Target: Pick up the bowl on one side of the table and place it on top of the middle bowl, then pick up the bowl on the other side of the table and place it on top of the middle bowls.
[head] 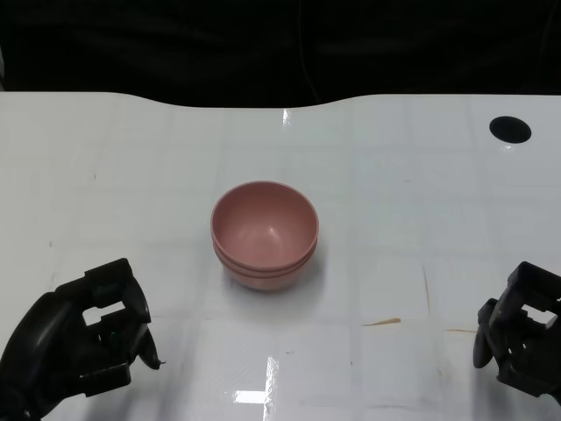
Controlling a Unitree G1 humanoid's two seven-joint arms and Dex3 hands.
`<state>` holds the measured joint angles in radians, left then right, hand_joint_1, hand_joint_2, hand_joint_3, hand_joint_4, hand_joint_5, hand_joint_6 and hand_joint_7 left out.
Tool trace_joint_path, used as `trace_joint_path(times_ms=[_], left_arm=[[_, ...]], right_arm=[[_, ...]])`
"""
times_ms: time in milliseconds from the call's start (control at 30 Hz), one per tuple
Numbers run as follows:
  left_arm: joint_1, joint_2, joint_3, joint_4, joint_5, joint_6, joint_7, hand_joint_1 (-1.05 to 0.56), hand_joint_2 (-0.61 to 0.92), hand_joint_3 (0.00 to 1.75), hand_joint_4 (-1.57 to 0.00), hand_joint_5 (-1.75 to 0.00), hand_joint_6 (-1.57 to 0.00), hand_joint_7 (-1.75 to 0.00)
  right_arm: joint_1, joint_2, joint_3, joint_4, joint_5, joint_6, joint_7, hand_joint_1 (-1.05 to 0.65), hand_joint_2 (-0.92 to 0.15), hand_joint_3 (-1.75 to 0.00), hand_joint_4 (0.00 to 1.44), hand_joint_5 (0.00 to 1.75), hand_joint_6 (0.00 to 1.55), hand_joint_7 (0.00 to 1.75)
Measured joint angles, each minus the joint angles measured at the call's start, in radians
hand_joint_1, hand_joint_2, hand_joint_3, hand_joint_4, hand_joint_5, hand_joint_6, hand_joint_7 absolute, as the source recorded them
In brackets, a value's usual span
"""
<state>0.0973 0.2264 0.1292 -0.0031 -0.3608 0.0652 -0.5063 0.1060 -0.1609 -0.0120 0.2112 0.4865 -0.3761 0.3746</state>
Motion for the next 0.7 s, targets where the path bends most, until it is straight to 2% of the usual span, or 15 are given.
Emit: trace_joint_path(times_ms=[300,433,533,700], left_arm=[[-0.001,-0.007,0.005,0.0,-0.023,0.002,-0.006,0.18,0.71,1.31,-0.79,-1.75,-0.66,-1.75],[-0.002,-0.007,0.008,0.0,-0.027,0.002,-0.006,0.14,0.69,1.31,-0.77,-1.75,-0.64,-1.75],[-0.003,-0.006,0.014,0.0,-0.029,0.006,-0.006,0.13,0.69,1.31,-0.77,-1.75,-0.64,-1.75],[-0.021,-0.006,0.017,0.017,-0.036,0.007,-0.022,0.16,0.68,1.32,-0.81,-1.75,-0.66,-1.75]], right_arm=[[0.019,0.037,-0.072,-0.051,0.058,0.142,0.062,-0.03,-0.55,-1.18,0.9,1.75,0.7,1.69],[0.02,0.05,-0.095,-0.08,0.062,0.207,0.064,-0.04,-0.58,-1.08,0.86,1.75,0.69,1.66],[0.02,0.056,-0.108,-0.083,0.06,0.228,0.063,-0.05,-0.59,-1.05,0.85,1.75,0.69,1.64],[0.01,0.083,-0.113,-0.078,0.054,0.23,0.066,-0.04,-0.54,-1.13,0.87,1.75,0.75,1.53]])
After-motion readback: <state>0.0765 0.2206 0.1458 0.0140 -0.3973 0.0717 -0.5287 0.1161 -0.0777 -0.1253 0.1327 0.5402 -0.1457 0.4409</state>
